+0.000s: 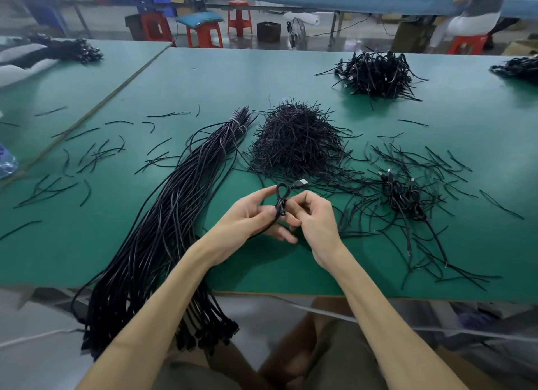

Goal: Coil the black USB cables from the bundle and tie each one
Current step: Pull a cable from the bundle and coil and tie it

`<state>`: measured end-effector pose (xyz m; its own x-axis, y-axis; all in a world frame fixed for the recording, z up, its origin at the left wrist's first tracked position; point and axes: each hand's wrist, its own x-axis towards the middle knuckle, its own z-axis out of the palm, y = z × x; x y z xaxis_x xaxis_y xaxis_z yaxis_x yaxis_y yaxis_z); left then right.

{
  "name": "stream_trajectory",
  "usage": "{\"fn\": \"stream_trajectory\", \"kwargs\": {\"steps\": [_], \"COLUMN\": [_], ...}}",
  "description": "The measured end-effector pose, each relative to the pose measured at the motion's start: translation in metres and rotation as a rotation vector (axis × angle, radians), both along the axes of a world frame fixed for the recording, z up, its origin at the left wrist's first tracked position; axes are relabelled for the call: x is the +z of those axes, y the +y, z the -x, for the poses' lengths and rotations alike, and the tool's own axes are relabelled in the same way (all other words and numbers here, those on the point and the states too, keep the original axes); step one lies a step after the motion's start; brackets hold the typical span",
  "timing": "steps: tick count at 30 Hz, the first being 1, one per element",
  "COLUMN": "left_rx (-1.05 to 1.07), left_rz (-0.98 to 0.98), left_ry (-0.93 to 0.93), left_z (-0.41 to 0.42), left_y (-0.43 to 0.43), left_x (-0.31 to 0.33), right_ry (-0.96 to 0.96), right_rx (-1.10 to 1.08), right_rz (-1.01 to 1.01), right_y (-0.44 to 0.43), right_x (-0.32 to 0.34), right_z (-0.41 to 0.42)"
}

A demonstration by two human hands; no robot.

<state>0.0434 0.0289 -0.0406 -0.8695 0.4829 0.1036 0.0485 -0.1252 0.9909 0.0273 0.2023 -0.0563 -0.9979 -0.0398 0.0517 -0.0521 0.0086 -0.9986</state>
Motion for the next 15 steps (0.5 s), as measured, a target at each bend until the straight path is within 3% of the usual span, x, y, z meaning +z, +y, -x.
{"fn": "stream_trajectory", "kwargs": {"steps": [6, 12, 15], "left_rx": [0.120, 0.231, 0.366], "left_rz": [0.266, 1.020, 1.182], "left_ry": [0.111, 0.517, 0.563], "left_z": [-0.002, 0.009, 0.008], "left_y": [0.009, 0.002, 0.007], "left_x": [0.008, 0.035, 0.039], "right_ry": [0.018, 0.004, -0.004], "right_rx": [0.022, 0.039, 0.018], "right_rz": [0.010, 0.009, -0.004], "right_y": [0.000, -0.001, 0.000], "right_x": [-0.001, -0.001, -0.001], "right_z": [0.002, 0.004, 0.004]}}
